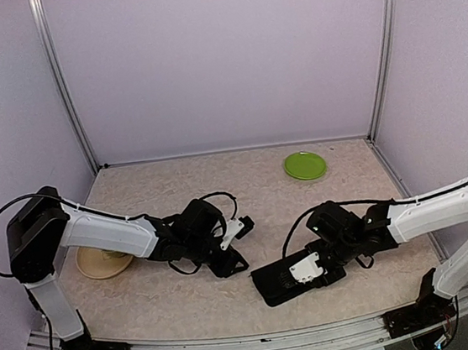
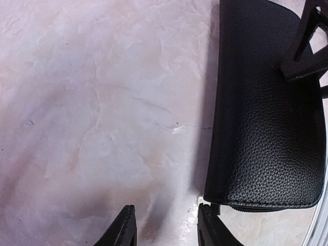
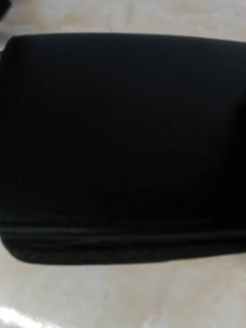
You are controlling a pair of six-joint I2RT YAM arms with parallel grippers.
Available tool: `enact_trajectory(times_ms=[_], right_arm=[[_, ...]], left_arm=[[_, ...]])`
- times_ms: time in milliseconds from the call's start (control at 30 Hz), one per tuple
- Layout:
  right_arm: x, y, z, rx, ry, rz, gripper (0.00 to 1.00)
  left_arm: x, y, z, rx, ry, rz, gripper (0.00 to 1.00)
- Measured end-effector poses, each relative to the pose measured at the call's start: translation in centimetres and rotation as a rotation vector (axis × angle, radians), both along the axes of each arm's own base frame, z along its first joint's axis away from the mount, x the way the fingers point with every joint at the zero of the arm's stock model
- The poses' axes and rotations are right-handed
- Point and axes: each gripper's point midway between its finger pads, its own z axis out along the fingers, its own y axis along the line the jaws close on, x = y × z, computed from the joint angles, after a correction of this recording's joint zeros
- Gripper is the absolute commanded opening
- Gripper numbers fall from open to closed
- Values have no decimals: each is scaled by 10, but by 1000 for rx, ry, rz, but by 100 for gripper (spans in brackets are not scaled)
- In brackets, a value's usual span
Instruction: Sort the hair-cutting tools
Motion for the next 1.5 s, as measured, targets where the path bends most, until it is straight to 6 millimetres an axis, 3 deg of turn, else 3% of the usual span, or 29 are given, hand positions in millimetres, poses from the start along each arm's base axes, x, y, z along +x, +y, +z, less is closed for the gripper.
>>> enact_trajectory(times_ms=[267,567,833,1000,1100,1500], right_arm=[[-15,11,24,24,80,41,56],[-34,12,22,-9,90,75,62],[-27,21,10,-7,23,60,61],[-20,24,3,-5,-5,35,59],[-18,24,-3,-6,-13,32,57],[-15,24,-6,29,-70,43,52]], left_arm=[[-1,-2,8,-26,-6,-32,44],[-26,-15,-3,-6,13,-100,43],[-23,-18,-6,0,14,-98,36],[-23,-18,-8,4,14,-99,46],[-21,-16,-7,3,4,-93,46],[-19,-5,-11,12,9,-80,36]])
